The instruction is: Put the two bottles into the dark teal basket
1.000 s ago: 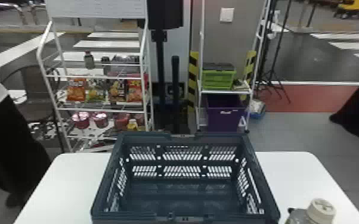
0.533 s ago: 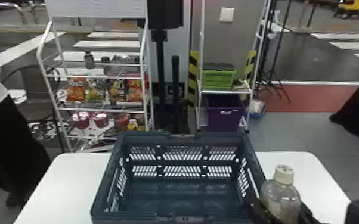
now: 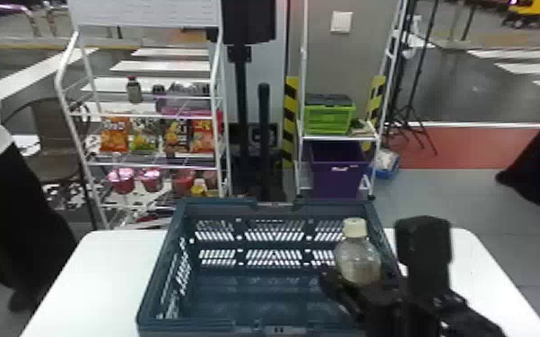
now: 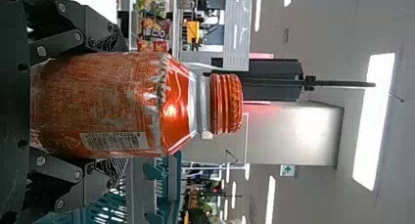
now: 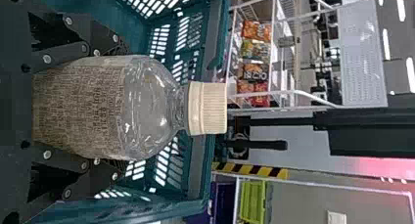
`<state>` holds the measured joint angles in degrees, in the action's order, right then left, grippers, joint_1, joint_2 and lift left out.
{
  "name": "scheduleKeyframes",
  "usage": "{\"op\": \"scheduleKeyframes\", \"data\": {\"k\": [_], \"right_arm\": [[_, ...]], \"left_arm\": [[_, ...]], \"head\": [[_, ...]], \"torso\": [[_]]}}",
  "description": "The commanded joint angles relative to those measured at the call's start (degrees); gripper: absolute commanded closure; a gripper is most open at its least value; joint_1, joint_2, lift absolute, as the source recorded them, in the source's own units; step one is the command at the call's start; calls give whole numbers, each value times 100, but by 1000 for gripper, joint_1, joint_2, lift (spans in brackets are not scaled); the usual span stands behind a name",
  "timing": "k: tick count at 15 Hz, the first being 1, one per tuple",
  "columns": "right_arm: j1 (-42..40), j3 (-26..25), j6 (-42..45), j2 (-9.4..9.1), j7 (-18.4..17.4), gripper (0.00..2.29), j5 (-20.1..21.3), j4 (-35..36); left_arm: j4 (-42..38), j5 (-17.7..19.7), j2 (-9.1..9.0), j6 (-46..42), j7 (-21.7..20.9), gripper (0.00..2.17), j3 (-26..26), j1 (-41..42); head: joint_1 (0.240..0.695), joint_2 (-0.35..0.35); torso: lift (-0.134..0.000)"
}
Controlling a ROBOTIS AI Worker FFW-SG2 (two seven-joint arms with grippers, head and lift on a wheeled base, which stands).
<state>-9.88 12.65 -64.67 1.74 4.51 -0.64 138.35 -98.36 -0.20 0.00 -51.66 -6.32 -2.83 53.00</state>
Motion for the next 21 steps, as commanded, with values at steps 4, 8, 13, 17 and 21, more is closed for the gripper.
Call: {"op": "scheduleKeyframes", "data": {"k": [4,8,13,17,21], "right_arm": [[1489,677,-842,-179,-328,2287,-94,-1610],[2482,686,-1580,-179,-460,2287,-472,-2665],[3273,862,-2125,-179,-609,2287,-692,-3790],[3633,941,-2072,-179,-609,2111,-745,-4519],[3791,932,-2054,-179,-609,2,-815,-4677]], "left_arm": [[405,152,-15,-516,-27,2148,28,-106],[528,196,-15,-498,-44,2148,46,-203],[502,293,-15,-410,-36,2148,72,-334],[484,372,-15,-269,-27,2148,99,-413],[475,398,-15,-76,-18,2148,151,-484]], "head": [[499,0],[499,0],[499,0],[499,0],[499,0]], "torso": [[0],[0],[0],[0],[0]]}}
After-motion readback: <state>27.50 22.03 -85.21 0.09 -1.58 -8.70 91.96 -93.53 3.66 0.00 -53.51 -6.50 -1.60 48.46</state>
